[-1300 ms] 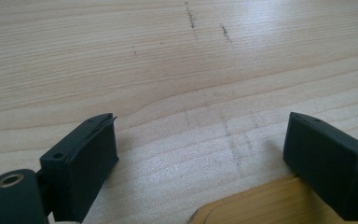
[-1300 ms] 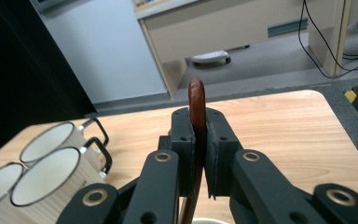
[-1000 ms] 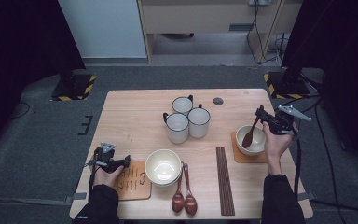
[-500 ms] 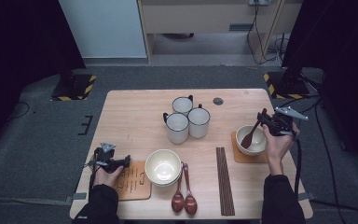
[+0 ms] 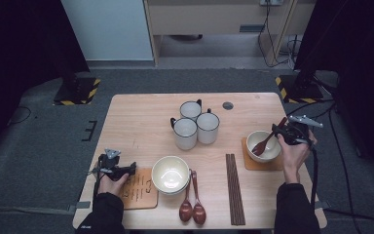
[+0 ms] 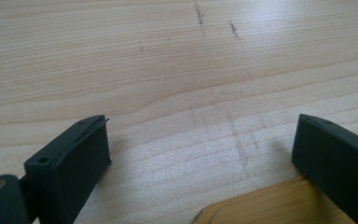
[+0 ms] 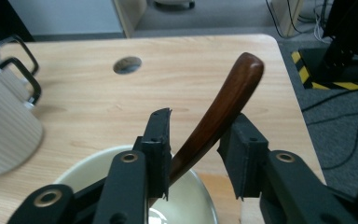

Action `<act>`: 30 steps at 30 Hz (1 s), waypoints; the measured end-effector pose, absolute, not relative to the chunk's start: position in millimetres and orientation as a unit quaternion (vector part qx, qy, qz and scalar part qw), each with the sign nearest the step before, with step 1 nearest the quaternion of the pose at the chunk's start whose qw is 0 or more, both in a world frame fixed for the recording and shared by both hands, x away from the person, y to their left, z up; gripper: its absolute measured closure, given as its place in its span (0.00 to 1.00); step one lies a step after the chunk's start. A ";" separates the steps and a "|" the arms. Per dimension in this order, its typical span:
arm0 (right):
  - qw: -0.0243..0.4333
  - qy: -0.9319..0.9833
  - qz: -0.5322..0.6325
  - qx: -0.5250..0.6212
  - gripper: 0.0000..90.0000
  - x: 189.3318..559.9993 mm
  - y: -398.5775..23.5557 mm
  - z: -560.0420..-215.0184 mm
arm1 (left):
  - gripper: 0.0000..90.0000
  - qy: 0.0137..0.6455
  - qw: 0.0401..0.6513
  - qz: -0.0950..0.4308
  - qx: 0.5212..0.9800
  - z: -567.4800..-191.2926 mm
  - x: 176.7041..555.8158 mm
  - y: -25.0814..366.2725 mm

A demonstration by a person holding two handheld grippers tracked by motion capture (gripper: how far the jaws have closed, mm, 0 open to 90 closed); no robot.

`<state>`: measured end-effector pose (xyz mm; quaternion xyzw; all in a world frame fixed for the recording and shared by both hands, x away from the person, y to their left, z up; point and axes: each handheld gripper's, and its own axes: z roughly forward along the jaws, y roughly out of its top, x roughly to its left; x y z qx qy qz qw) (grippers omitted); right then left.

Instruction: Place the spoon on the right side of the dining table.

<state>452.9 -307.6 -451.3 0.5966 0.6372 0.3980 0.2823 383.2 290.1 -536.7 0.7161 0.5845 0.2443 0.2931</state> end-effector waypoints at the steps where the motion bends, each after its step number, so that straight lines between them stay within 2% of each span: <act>1: 0.282 0.639 0.392 0.598 0.69 453.3 -308.1 -452.2 | 0.03 0.585 0.293 0.244 0.716 -536.7 383.2 290.1; 17: 0.274 0.649 0.360 0.612 0.54 451.9 -315.5 -460.3 | 0.02 0.588 0.291 0.244 0.715 -536.9 383.7 290.4; 30: 0.253 0.643 0.358 0.628 0.47 450.6 -320.8 -466.2 | 0.01 0.588 0.290 0.244 0.714 -536.9 383.7 290.4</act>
